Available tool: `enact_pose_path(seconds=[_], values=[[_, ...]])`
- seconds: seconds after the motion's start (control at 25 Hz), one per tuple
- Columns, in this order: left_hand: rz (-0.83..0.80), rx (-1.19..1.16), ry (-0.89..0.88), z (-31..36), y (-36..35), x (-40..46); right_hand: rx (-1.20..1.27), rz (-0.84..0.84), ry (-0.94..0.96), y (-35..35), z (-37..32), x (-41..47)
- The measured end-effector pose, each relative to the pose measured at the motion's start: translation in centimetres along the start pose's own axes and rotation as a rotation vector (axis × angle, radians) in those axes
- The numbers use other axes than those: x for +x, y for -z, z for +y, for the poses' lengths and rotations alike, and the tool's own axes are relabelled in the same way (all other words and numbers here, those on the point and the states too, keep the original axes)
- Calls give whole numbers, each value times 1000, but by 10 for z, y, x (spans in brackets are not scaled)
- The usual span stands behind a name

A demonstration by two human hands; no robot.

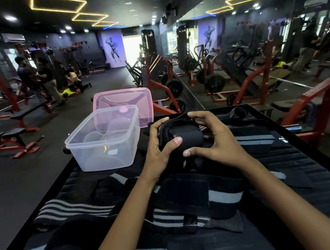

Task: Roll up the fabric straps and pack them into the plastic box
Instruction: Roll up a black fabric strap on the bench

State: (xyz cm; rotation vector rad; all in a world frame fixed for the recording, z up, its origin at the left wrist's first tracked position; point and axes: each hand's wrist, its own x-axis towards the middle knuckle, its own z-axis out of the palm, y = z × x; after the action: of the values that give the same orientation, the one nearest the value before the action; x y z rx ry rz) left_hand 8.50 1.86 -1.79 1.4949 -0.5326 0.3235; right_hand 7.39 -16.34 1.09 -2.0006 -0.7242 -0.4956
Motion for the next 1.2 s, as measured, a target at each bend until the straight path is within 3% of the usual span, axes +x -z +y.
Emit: enact_pose_path(seconds=[0.16, 0.44, 0.68, 0.88, 1.0, 1.12, 1.2], values=[[27, -5, 3, 2, -2, 0, 350, -99, -193, 2, 0, -1], [-12, -2, 52, -1, -9, -3, 485, -69, -295, 3, 10, -2], [37, 71, 52, -3, -13, -5, 469, -35, -351, 0, 7, 1], [-85, 41, 201, 1, -9, -6, 392, -45, -372, 1, 7, 0], [-50, 40, 248, 0, -11, -5, 232, -98, -350, 4, 8, 0], [-28, -118, 294, -2, -18, -2, 52, -188, -323, 2, 8, 0], [-17, -214, 328, -1, -26, -2, -43, -155, -311, -3, 5, 0]])
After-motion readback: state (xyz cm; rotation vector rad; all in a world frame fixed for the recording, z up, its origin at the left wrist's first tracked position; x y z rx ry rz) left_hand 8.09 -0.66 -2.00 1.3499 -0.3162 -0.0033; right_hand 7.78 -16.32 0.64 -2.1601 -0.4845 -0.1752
